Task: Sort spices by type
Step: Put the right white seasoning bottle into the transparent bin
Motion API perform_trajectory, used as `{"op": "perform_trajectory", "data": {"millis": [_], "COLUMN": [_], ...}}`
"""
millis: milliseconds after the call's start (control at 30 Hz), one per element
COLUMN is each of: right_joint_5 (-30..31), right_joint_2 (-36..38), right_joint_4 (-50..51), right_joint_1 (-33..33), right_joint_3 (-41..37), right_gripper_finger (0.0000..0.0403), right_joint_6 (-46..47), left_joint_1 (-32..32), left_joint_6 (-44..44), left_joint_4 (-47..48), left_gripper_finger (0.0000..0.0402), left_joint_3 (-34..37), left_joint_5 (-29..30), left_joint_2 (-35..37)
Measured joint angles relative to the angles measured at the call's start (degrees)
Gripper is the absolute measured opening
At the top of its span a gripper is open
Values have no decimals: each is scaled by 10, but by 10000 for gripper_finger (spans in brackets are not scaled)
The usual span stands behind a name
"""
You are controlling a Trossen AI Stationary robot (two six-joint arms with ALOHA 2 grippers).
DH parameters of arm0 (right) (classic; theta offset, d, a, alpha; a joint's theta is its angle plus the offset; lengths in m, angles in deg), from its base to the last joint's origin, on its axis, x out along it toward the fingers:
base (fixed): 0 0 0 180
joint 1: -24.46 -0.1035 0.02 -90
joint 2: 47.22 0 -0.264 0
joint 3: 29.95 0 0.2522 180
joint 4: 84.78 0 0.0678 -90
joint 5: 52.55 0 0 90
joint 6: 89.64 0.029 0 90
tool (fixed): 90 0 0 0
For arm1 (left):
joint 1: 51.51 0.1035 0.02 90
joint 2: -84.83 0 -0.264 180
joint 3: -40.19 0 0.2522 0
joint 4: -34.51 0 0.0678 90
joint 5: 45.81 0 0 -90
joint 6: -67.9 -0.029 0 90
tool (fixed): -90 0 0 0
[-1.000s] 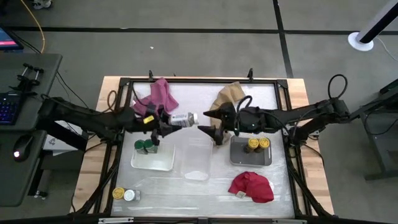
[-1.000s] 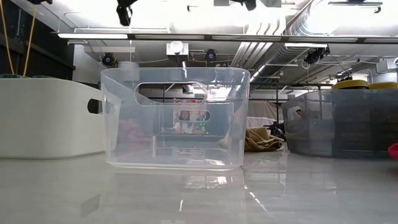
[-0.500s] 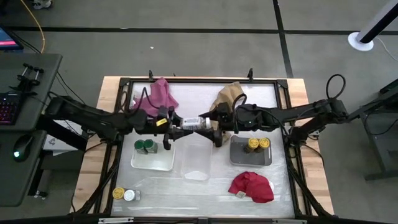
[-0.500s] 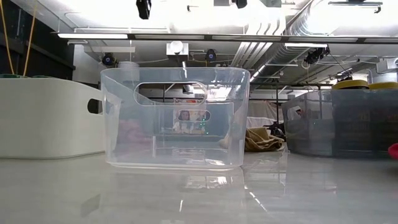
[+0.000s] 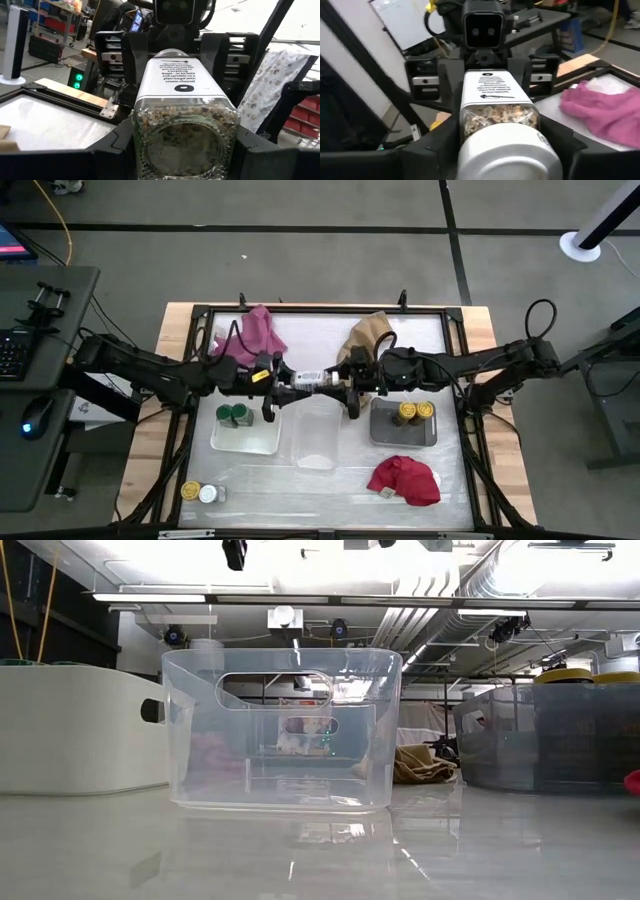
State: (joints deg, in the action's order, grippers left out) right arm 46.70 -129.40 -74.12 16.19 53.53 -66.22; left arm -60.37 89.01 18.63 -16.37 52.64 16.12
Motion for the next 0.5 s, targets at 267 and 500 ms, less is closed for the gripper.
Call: {"op": "perform_trajectory", "data": {"millis": [267,500], "right_joint_5": [-3,11], "right_joint_2": [9,74], "right_joint_4": [8,141], "right_joint_1": [1,8], "right_joint_3": [0,1], "right_gripper_finger": [196,196], "right_joint_6": [-13,2], "left_joint_1": [8,48], "left_joint_6": [0,9], "left_joint_4": [45,287], "left_gripper_finger": [178,346], "left_joint_3": [-4,-2], "left_joint_5": [-3,14], "left_joint_2": [17,128]}}
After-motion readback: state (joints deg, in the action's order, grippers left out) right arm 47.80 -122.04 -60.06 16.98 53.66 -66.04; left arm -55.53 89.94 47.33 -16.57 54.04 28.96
